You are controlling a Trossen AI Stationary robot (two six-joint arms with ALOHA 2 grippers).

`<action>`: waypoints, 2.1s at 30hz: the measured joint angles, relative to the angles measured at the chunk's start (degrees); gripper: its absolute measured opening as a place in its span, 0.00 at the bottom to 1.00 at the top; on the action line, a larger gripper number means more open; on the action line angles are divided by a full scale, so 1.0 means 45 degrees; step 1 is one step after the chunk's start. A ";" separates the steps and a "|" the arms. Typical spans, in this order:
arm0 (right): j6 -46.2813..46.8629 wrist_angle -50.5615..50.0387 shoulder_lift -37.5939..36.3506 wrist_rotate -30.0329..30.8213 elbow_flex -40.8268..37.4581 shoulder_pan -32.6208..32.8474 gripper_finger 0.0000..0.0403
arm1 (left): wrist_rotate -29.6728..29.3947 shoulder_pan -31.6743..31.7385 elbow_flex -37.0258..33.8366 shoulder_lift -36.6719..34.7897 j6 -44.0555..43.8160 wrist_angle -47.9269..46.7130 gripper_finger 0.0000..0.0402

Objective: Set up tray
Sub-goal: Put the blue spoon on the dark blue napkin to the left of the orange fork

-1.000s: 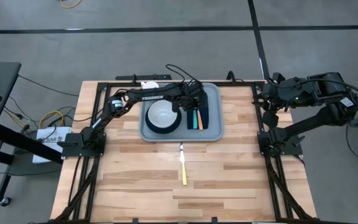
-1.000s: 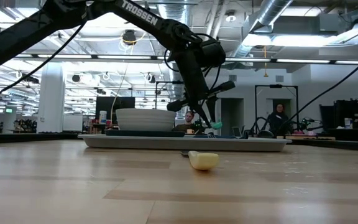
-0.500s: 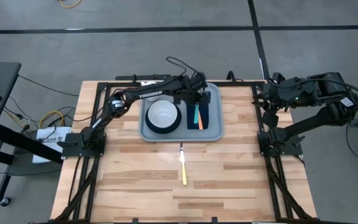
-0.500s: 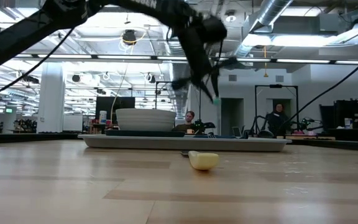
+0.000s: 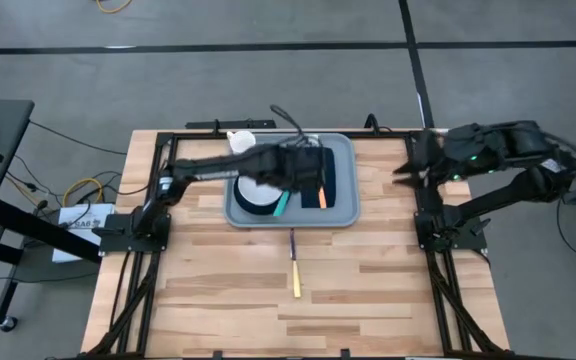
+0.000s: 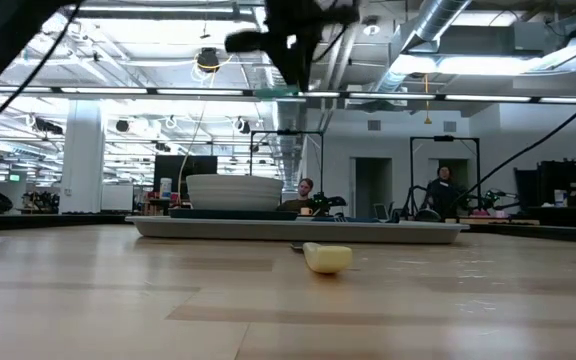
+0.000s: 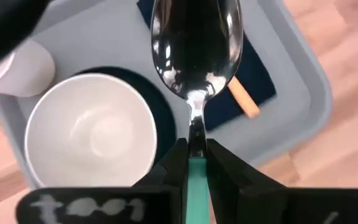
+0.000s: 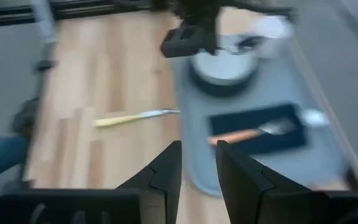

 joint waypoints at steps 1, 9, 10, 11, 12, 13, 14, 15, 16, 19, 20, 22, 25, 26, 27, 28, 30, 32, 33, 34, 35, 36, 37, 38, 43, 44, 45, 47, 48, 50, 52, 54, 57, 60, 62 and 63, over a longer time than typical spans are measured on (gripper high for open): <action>-0.0128 0.0489 -0.0060 -0.0514 -0.0380 0.0070 0.23 | -0.0186 -0.0351 0.0007 -0.0104 -0.0127 -0.0175 0.05; -0.0334 0.5557 -0.0647 -0.0813 -0.4856 0.0556 0.23 | -0.0745 -0.2856 0.0078 -0.0332 -0.1307 -0.1051 0.06; -0.0331 0.6306 -0.0733 -0.0817 -0.5454 0.0557 0.23 | -0.0805 -0.3103 0.0078 -0.0341 -0.1381 -0.1137 0.06; -0.0316 0.7121 -0.0798 -0.0857 -0.5992 0.0557 0.23 | -0.0875 -0.3343 0.0078 -0.0341 -0.1422 -0.1229 0.06; -0.0218 0.7925 -0.0856 -0.0876 -0.6506 0.0557 0.23 | -0.1004 -0.3610 0.0078 -0.0341 -0.1464 -0.1260 0.06; -0.0139 0.8604 -0.0904 -0.0883 -0.6986 0.0565 0.23 | -0.1188 -0.3855 0.0078 -0.0341 -0.1505 -0.1251 0.06; -0.0071 0.9280 -0.0923 -0.0882 -0.7488 0.0604 0.23 | -0.1425 -0.4091 0.0078 -0.0341 -0.1513 -0.1260 0.06; -0.0002 1.0031 -0.0921 -0.0877 -0.7925 0.0655 0.23 | -0.1715 -0.4336 0.0078 -0.0341 -0.1518 -0.1265 0.06; 0.0006 1.0820 -0.0913 -0.0871 -0.8367 0.0741 0.23 | -0.2042 -0.4564 0.0078 -0.0341 -0.1526 -0.1264 0.06; -0.0016 1.3195 -0.0858 -0.0809 -0.9724 0.1124 0.23 | -0.3181 -0.5187 0.0078 -0.0336 -0.1711 -0.1375 0.07; -0.0166 1.4193 -0.0730 -0.0809 -1.0179 0.1266 0.23 | -0.3521 -0.5351 0.0078 -0.0336 -0.1790 -0.1409 0.07; -0.0572 1.6207 -0.0509 -0.0806 -1.1067 0.1549 0.23 | -0.4042 -0.5597 0.0078 -0.0336 -0.1877 -0.1409 0.07; -0.1174 1.9671 0.0037 -0.0722 -1.2026 0.2068 0.24 | -0.4798 -0.5770 0.0078 -0.0332 -0.1955 -0.1411 0.07; -0.1463 2.0595 0.0251 -0.0722 -1.2248 0.2230 0.25 | -0.5066 -0.5784 0.0083 -0.0281 -0.1955 -0.1411 0.07; -0.1787 2.1342 0.0501 -0.0712 -1.2390 0.2394 0.25 | -0.5295 -0.5786 0.0087 -0.0246 -0.1960 -0.1413 0.07; -0.2084 2.1782 0.0775 -0.0585 -1.2413 0.2558 0.26 | -0.5446 -0.5791 0.0082 -0.0205 -0.1955 -0.1460 0.07; -0.2670 2.2602 0.1323 0.0061 -1.2413 0.2829 0.27 | -0.5754 -0.5791 -0.0040 -0.0186 -0.1892 -0.1330 0.07; -0.3329 2.3404 0.1880 0.0730 -1.2413 0.3066 0.29 | -0.6218 -0.5791 -0.0405 -0.0210 -0.1763 -0.0808 0.07; -0.3637 2.3725 0.2151 0.0969 -1.2413 0.3145 0.30 | -0.6400 -0.5786 -0.0551 -0.0201 -0.1713 -0.0684 0.07; -0.3912 2.4098 0.2431 0.1201 -1.2413 0.3206 0.31 | -0.6497 -0.5791 -0.0654 -0.0176 -0.1685 -0.0670 0.07; -0.4150 2.4508 0.2706 0.1429 -1.2413 0.3266 0.32 | -0.6572 -0.5789 -0.0742 -0.0171 -0.1683 -0.0641 0.07; -0.4351 2.4814 0.2936 0.1734 -1.2413 0.3309 0.33 | -0.6655 -0.5767 -0.0857 -0.0181 -0.1688 -0.0536 0.07; -0.4521 2.4988 0.3085 0.2120 -1.2413 0.3367 0.34 | -0.6706 -0.5755 -0.0978 -0.0197 -0.1688 -0.0437 0.07; -0.4598 2.5192 0.3209 0.2534 -1.2413 0.3410 0.36 | -0.6734 -0.5752 -0.1100 -0.0200 -0.1688 -0.0390 0.07; -0.4624 2.5411 0.3435 0.4323 -1.2413 0.3434 0.43 | -0.7647 -0.5915 -0.1624 -0.0191 -0.1957 -0.0044 0.07; -0.4577 2.5427 0.3426 0.4516 -1.2413 0.3428 0.44 | -0.7816 -0.5954 -0.1699 -0.0191 -0.1965 0.0039 0.07; -0.4528 2.5427 0.3424 0.4666 -1.2413 0.3428 0.45 | -0.7930 -0.5990 -0.1799 -0.0191 -0.1971 0.0163 0.07; -0.4492 2.5427 0.3424 0.5029 -1.2413 0.3428 0.48 | -0.8180 -0.6029 -0.1948 -0.0191 -0.1979 0.0318 0.07; -0.4503 2.5442 0.3424 0.5246 -1.2413 0.3433 0.49 | -0.8307 -0.6048 -0.2035 -0.0191 -0.1976 0.0476 0.07; -0.4569 2.5451 0.3424 0.5585 -1.2413 0.3428 0.50 | -0.8538 -0.6075 -0.2238 -0.0191 -0.1974 0.0630 0.07; -0.4595 2.5446 0.3424 0.5627 -1.2413 0.3379 0.51 | -0.8618 -0.6106 -0.2382 -0.0191 -0.1979 0.0713 0.07; -0.4638 2.5444 0.3424 0.5579 -1.2413 0.3257 0.52 | -0.8699 -0.6097 -0.2545 -0.0191 -0.1984 0.0809 0.07; -0.4640 2.5451 0.3424 0.5573 -1.2413 0.3095 0.51 | -0.8670 -0.6094 -0.2749 -0.0186 -0.1984 0.0965 0.07; -0.4570 2.5471 0.3424 0.5469 -1.2413 0.2911 0.50 | -0.8698 -0.6097 -0.2749 -0.0191 -0.1989 0.1084 0.07; -0.4520 2.5495 0.3424 0.5254 -1.2413 0.2818 0.48 | -0.8684 -0.6097 -0.2749 -0.0191 -0.1976 0.1087 0.07; -0.4446 2.5513 0.3424 0.5179 -1.2413 0.2796 0.47 | -0.8690 -0.6097 -0.2749 -0.0191 -0.1955 0.1131 0.07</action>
